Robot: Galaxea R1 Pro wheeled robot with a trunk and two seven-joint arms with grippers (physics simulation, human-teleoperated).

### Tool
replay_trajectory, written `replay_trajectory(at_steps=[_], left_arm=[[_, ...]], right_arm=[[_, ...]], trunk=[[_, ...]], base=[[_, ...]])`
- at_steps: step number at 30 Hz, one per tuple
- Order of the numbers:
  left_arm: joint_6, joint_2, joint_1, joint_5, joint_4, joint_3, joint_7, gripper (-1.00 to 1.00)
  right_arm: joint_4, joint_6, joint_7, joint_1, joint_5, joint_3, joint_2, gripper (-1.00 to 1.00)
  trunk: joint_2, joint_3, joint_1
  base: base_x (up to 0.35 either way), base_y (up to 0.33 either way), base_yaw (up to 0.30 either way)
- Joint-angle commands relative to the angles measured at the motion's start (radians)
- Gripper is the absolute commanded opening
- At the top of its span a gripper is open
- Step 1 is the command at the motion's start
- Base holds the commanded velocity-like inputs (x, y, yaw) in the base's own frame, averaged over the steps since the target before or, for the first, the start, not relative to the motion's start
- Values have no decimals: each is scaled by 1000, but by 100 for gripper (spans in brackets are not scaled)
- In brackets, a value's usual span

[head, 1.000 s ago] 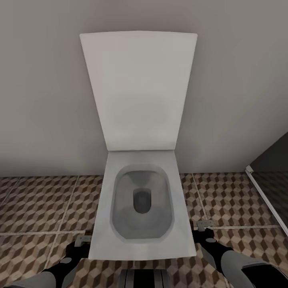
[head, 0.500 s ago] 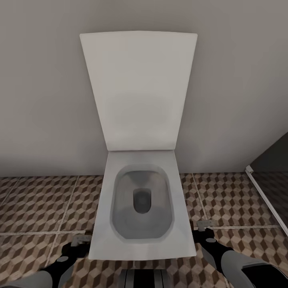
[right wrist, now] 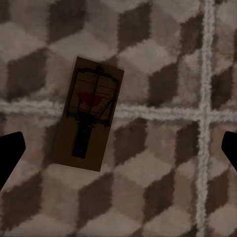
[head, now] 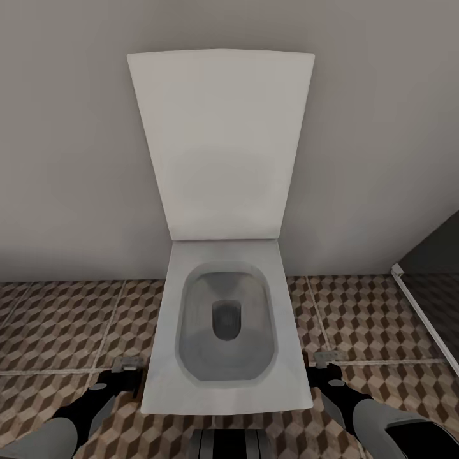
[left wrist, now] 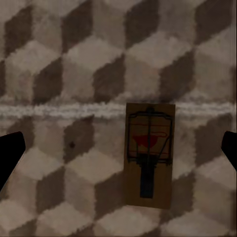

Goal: Take the four mousetraps from the cabinet in the bathroom and place them on the bathroom floor. Make sure all four end up on the same floor surface, and ensure that at least two of them are either under or directly next to the same bathroom sink.

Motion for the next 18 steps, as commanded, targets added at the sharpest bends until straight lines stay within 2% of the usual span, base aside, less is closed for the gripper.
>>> replay_trajectory(at_steps=[1,9,18], left_arm=[[4,2,0,12,-6,-7,-5,100],[25,13,0,36,-31,0,-33,100],[29,11,0,42,-40,-1,-38,100]], right_arm=[[2,-4,-3,-1,-1,7,0,100],[2,-3,-3,-1,-1,7,0,100],[2,-3,-3,-1,-2,7,0,100]], trunk=[[0,-1,0],[0,-1,0],[0,-1,0]], base=[[0,0,0],[0,0,0],[0,0,0]])
